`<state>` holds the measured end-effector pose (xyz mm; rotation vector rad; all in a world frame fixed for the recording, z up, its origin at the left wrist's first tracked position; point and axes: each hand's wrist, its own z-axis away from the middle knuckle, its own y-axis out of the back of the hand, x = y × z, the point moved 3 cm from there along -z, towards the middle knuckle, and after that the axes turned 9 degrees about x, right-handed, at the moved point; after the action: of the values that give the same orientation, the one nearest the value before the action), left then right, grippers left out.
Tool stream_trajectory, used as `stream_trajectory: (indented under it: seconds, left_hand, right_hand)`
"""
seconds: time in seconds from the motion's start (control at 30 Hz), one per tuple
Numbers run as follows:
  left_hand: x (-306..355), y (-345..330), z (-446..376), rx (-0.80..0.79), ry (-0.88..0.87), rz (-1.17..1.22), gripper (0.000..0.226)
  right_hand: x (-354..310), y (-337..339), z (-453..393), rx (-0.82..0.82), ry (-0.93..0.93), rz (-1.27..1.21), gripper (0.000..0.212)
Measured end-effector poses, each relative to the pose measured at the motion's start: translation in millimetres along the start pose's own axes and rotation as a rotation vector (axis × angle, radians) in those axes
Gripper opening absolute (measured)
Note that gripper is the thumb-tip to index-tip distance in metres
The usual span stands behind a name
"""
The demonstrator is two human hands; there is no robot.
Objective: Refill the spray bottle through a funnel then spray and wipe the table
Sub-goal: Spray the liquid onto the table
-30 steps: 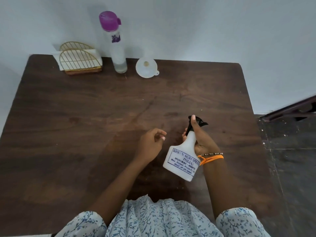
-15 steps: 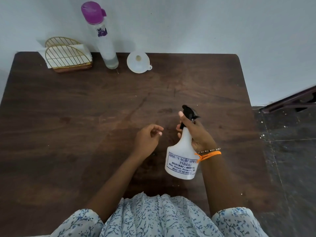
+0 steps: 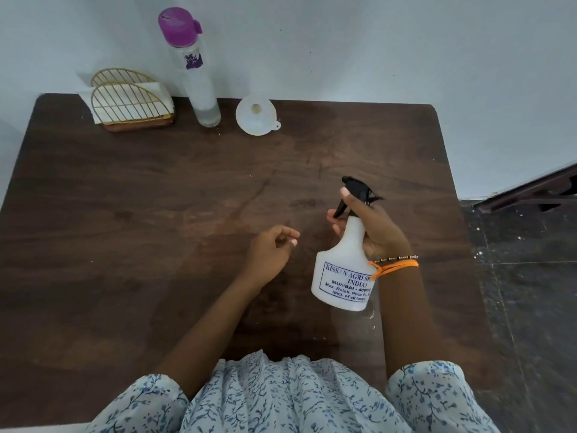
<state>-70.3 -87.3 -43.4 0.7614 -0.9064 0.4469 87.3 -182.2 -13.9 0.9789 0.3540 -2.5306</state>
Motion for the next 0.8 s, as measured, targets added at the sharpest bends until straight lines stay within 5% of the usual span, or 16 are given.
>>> stream_trajectory:
  seconds: [0.2,0.4,0.57,0.7,0.8]
  left_hand:
    - [9,-7,-5,-0.096,-0.005,0.025,0.012]
    - [19,-9,-23,-0.108,0.031,0.048,0.018]
    - [33,-2,-43,-0.083,0.042,-0.025,0.023]
    - [41,6,-56,-0.071,0.012,-0.013,0.017]
    - [40,10,-66,-0.056,-0.005,-0.02,0.016]
  right_hand:
    - [-37,-9,-1,-0.002,0.293,0.023,0.011]
    - [-77,-43,-21,0.014,0.582,0.059,0.017]
    - [-104,-74,-58,0.114,0.624,0.183,0.054]
    - [-122,-91,-84,0.066,0.657,0.275,0.029]
    - [-133,-97,-97,0.009,0.677,0.238,0.032]
